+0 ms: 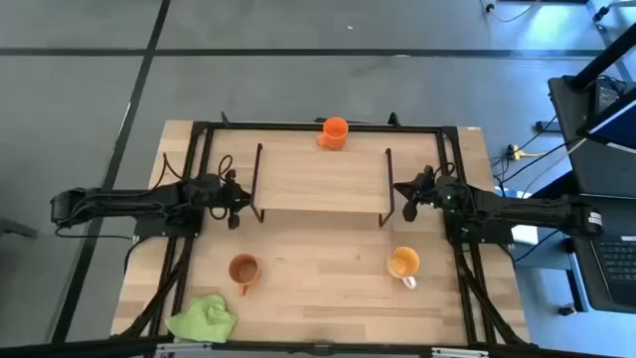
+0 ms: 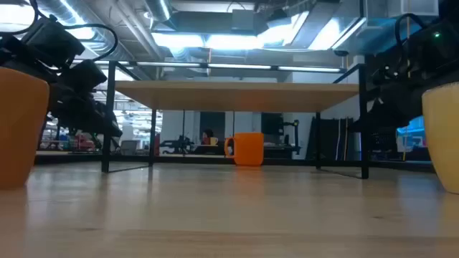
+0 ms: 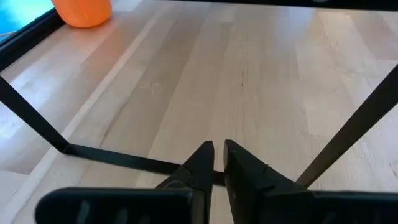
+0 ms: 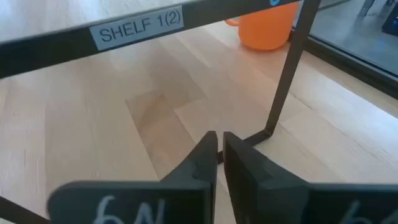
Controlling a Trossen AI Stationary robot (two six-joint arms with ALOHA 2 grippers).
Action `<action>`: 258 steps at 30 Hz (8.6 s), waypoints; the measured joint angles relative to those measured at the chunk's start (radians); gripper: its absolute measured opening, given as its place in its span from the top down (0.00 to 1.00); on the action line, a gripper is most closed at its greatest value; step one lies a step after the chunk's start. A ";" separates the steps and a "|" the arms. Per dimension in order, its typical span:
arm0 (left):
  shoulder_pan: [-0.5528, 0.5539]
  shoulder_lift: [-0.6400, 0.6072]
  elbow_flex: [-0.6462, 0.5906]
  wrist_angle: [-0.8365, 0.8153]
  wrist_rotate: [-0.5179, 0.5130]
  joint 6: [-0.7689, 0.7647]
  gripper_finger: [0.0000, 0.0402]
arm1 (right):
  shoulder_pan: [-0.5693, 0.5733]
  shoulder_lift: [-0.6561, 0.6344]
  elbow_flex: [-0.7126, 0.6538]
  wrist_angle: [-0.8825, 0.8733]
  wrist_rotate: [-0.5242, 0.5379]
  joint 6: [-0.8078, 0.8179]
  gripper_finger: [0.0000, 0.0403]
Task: Stack small to large cups/mugs on shelf
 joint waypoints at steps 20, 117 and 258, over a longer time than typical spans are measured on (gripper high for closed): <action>0.000 0.000 0.000 0.000 0.000 0.000 0.92 | 0.000 0.000 0.000 0.000 0.000 0.000 0.93; 0.002 0.014 0.099 -0.228 -0.177 -0.101 0.92 | 0.000 0.000 0.000 0.000 0.000 -0.001 0.93; 0.466 1.856 2.319 -0.996 0.265 0.255 0.79 | 0.000 -0.001 0.000 0.000 0.000 0.000 0.93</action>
